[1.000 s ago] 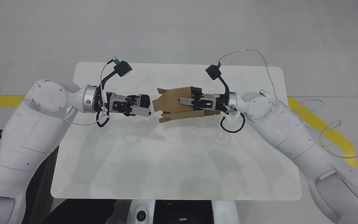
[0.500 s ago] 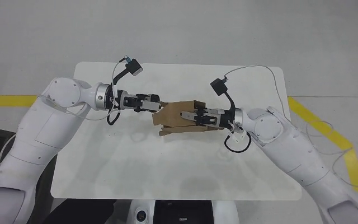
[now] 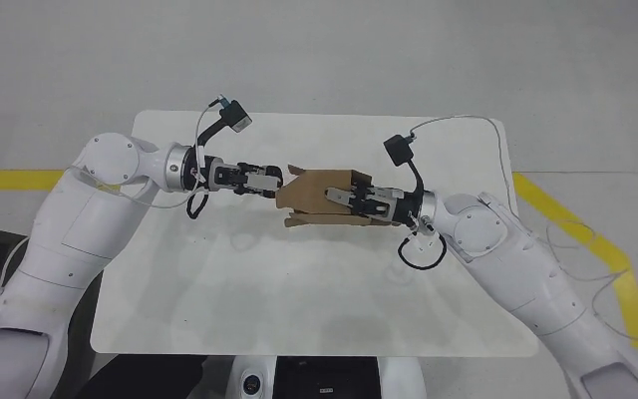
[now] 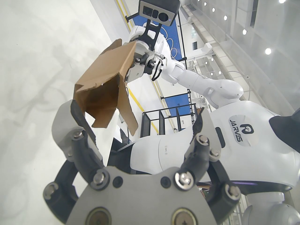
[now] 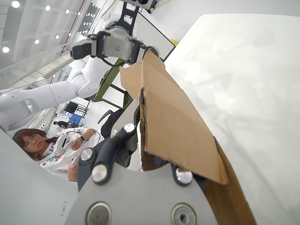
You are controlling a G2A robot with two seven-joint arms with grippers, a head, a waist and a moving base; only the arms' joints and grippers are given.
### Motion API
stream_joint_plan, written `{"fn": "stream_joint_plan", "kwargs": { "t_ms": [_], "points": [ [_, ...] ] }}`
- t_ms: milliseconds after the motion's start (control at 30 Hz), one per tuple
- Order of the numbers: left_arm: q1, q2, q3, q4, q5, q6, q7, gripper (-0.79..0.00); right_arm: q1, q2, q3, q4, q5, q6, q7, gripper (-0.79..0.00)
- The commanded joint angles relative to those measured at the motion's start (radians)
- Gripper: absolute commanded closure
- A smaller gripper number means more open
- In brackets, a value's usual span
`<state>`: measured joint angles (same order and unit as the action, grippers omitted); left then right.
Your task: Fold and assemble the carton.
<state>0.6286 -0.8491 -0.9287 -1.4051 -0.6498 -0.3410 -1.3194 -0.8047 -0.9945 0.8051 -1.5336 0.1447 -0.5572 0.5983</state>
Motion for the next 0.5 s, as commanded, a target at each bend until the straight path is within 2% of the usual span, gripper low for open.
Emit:
{"fn": "stream_joint_plan", "kwargs": {
  "t_ms": [0, 467],
  "points": [
    [0.005, 0.000, -0.007, -0.010, 0.003, -0.002, -0.003, -0.785, 0.005, -0.007, -0.011, 0.000, -0.002, 0.003, 0.009, 0.000],
    [0.020, -0.007, -0.036, -0.020, 0.005, 0.011, -0.010, -0.785, 0.043, -0.061, -0.081, 0.056, 0.025, -0.014, 0.061, 0.000]
  ]
}}
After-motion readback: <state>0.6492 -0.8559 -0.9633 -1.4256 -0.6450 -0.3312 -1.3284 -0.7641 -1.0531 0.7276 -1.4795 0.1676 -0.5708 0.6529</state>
